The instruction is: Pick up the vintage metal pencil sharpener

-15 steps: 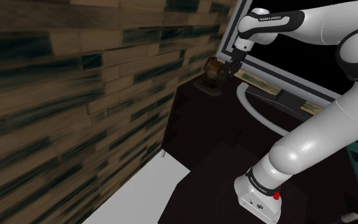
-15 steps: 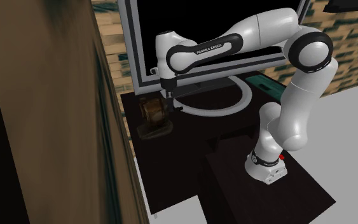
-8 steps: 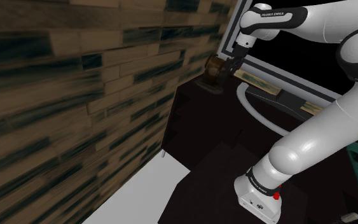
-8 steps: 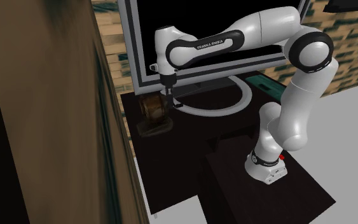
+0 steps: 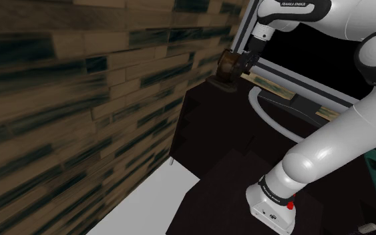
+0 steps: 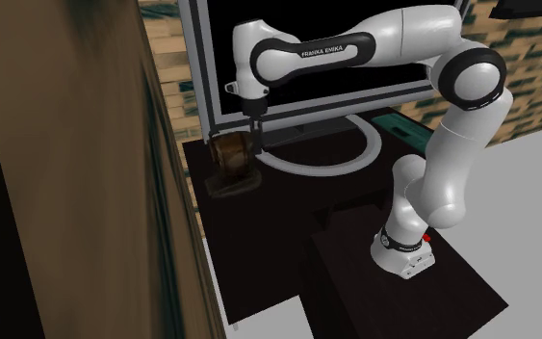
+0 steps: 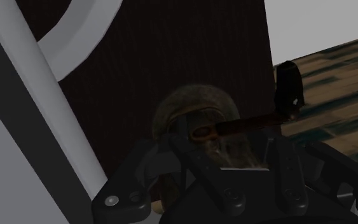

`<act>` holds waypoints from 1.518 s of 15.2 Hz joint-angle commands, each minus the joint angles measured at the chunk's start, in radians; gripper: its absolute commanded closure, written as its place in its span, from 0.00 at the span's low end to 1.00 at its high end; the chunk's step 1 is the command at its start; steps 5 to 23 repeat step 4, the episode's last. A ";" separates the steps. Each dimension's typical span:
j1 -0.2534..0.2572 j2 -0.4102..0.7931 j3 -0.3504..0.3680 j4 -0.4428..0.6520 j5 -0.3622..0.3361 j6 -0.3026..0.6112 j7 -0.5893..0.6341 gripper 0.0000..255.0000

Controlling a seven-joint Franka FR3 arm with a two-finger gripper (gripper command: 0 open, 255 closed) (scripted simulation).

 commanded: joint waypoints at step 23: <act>0.001 -0.002 0.001 0.043 0.000 -0.042 0.002 1.00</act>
